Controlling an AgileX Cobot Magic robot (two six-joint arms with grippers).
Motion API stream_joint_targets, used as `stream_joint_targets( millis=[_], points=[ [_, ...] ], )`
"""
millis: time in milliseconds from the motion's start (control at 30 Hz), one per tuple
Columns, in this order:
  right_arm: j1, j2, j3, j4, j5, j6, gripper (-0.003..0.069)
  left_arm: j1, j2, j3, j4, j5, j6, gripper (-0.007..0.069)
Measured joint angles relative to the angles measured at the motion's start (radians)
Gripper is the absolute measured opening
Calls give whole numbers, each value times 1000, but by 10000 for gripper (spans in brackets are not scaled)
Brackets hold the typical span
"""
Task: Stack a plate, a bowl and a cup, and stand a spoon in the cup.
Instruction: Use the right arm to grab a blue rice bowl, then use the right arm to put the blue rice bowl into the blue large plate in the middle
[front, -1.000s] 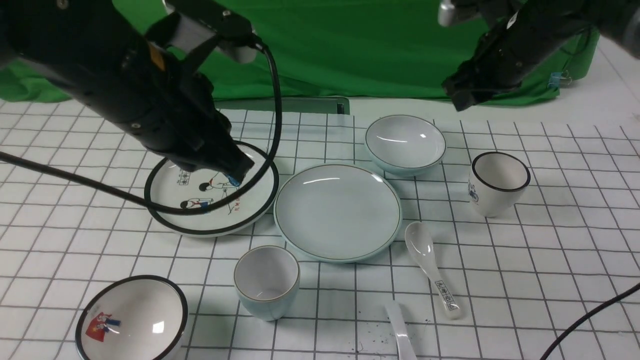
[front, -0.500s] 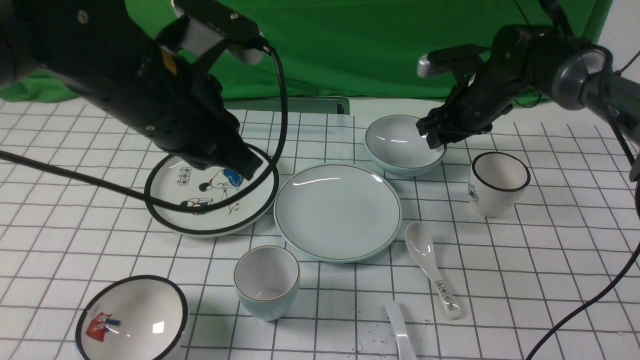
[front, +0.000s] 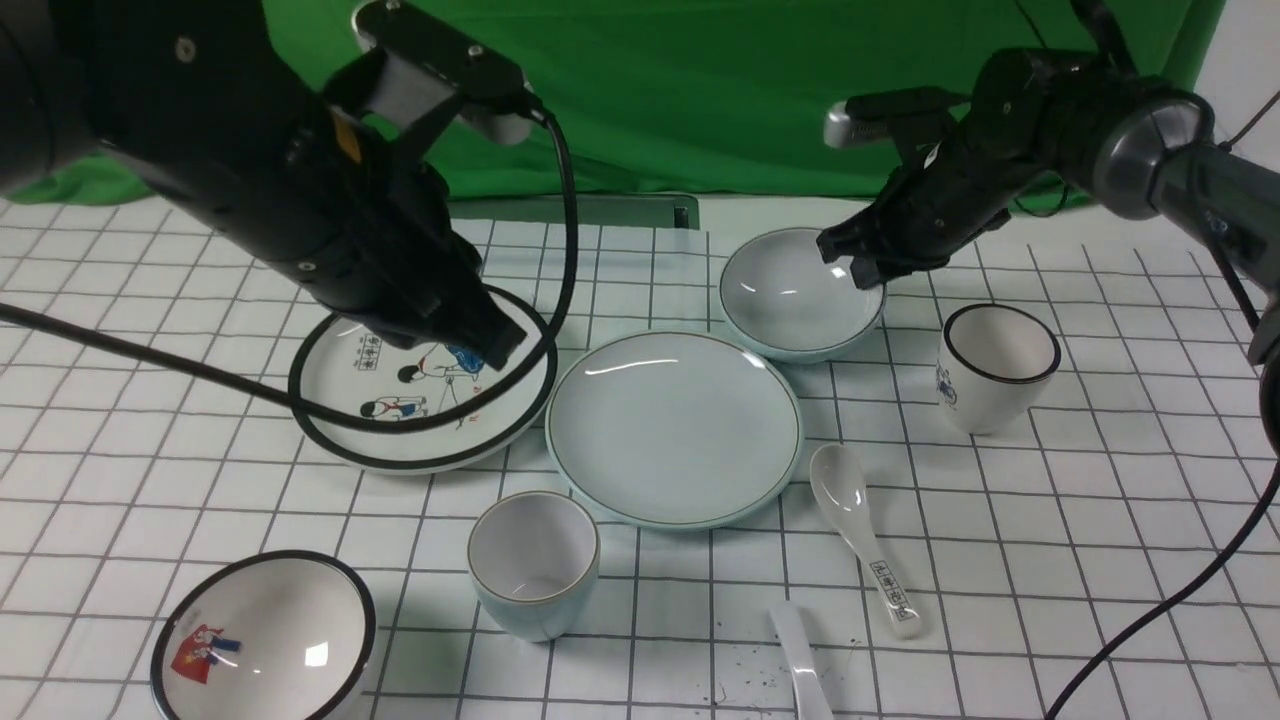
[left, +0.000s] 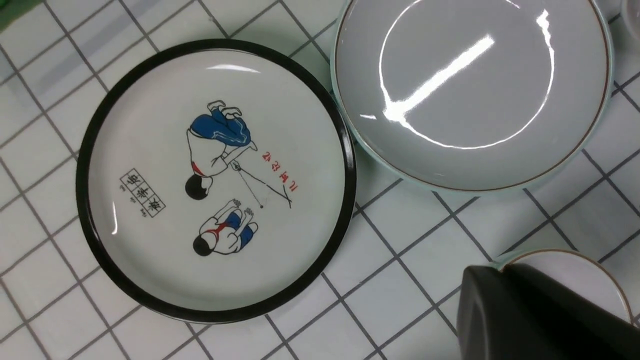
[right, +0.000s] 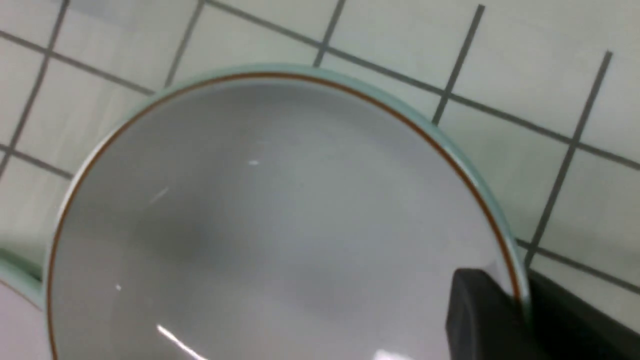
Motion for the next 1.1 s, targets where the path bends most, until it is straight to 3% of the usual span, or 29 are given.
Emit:
stream_joint_targets(
  millis=[300,467,767,1100],
  points=[
    [10,-182,-52,65,212,-109,76,0,-104,0,184,48,-181,-29],
    [59,-242,-54,97,312,-151,76,0,-139,7,181,93,-203,-29],
    [174,-171,104,111,196,-160,76,0,-143,90,179,85,-203,-29],
    [198,-91,143,119,112,-141,76,0,-142,100,179,27,-203,-29]
  ],
)
